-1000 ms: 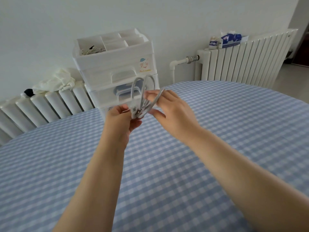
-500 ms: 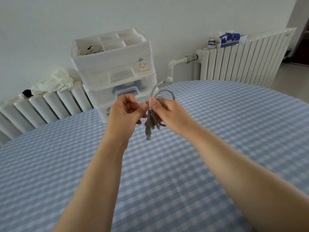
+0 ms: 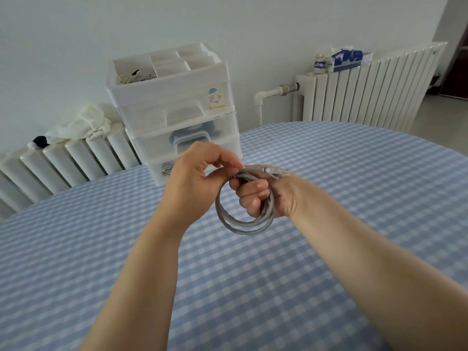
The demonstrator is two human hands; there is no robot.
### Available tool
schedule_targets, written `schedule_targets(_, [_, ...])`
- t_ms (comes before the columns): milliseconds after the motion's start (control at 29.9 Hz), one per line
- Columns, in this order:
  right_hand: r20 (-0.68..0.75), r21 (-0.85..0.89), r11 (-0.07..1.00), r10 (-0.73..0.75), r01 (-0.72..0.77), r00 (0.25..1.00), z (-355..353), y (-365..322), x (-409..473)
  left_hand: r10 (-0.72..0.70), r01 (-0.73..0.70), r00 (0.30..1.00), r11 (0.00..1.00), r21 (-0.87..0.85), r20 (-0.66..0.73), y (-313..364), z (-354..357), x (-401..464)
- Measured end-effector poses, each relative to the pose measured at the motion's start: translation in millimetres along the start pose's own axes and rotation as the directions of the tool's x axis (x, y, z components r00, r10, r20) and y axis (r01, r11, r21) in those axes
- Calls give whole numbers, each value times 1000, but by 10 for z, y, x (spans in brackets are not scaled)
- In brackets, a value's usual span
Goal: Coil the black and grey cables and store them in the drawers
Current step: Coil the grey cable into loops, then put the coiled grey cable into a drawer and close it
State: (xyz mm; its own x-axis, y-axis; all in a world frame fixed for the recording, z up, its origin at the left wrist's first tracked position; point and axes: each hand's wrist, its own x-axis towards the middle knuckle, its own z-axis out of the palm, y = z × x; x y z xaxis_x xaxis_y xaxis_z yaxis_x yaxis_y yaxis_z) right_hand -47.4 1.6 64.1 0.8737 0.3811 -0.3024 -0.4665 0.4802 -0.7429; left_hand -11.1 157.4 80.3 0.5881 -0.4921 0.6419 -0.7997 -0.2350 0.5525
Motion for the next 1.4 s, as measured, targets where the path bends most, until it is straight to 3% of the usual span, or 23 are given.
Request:
schedule_targets(200, [105, 33, 999, -21, 18, 994, -49, 10, 56, -176, 180, 983, 981, -75, 56, -42, -75, 7])
schedule_targets(334, [91, -113, 989, -81, 92, 992, 2, 12, 23, -240, 231, 971, 946, -227, -12, -29, -36, -1])
schedule_targets(434, [107, -237, 962, -112, 135, 988, 20, -2, -10, -265, 257, 964, 911, -322, 19, -23, -57, 0])
schedule_targets(635, [65, -479, 853, -202, 208, 977, 86, -48, -85, -227, 235, 972, 929, -285, 60, -33, -65, 6])
schedule_targets(802, [99, -528, 826, -170, 197, 980, 48, -121, -170, -207, 246, 964, 933, -264, 168, -168, -63, 4])
schedule_targets(936, [94, -644, 744, -155, 178, 984, 45, -103, -177, -211, 240, 958, 961, -140, 192, -256, -5, -8])
schedule_targets(1136, [-25, -594, 765, -326, 248, 945, 12, 30, 69, -328, 343, 930, 937, -70, 168, -416, 81, -17])
schedule_targets(1236, [-155, -470, 809, -469, 352, 869, -12, 101, 217, -459, 490, 862, 863, -125, 213, -534, 76, -39])
schedule_targets(1337, [-269, -427, 801, -556, 420, 786, -28, 158, 351, -550, 625, 780, 687, -371, 298, -597, 69, -74])
schedule_targets(1403, [-341, -420, 797, -582, 434, 738, -47, 194, 433, -561, 640, 762, 571, -515, 325, -576, 99, -91])
